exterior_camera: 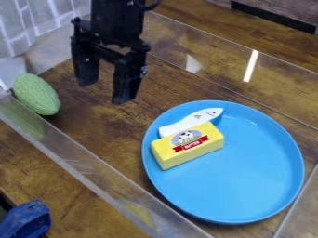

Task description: Put the green object in the blue tray

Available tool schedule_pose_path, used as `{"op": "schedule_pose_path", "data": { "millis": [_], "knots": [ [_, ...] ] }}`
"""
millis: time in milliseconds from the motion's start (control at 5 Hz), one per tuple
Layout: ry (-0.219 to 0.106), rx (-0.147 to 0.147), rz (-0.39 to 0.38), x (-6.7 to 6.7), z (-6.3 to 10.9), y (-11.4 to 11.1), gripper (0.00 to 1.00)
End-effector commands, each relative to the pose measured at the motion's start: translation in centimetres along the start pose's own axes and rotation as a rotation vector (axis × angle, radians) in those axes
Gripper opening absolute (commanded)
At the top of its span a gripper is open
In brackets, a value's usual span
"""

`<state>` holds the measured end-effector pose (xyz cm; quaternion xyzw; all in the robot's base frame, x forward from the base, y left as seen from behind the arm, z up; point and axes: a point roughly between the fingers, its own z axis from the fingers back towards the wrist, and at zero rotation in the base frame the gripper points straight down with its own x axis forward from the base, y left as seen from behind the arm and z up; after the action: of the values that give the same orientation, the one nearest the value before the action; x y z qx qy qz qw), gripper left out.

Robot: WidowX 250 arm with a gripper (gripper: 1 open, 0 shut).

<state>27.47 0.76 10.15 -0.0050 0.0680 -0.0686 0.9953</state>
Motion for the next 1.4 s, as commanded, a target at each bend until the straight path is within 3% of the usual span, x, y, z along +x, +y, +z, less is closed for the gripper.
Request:
{"op": "schedule_pose_path", "data": {
  "millis": [0, 600, 1200],
  "knots": [
    [-0.043, 0.01, -0.02, -0.2, 0.8, 1.0, 1.0],
    [-0.021, 0.014, -0.075, -0.6, -1.1, 1.6, 1.0],
    [-0.013, 0.033, -0.202, -0.4, -0.9, 2.1, 1.0]
  ]
}}
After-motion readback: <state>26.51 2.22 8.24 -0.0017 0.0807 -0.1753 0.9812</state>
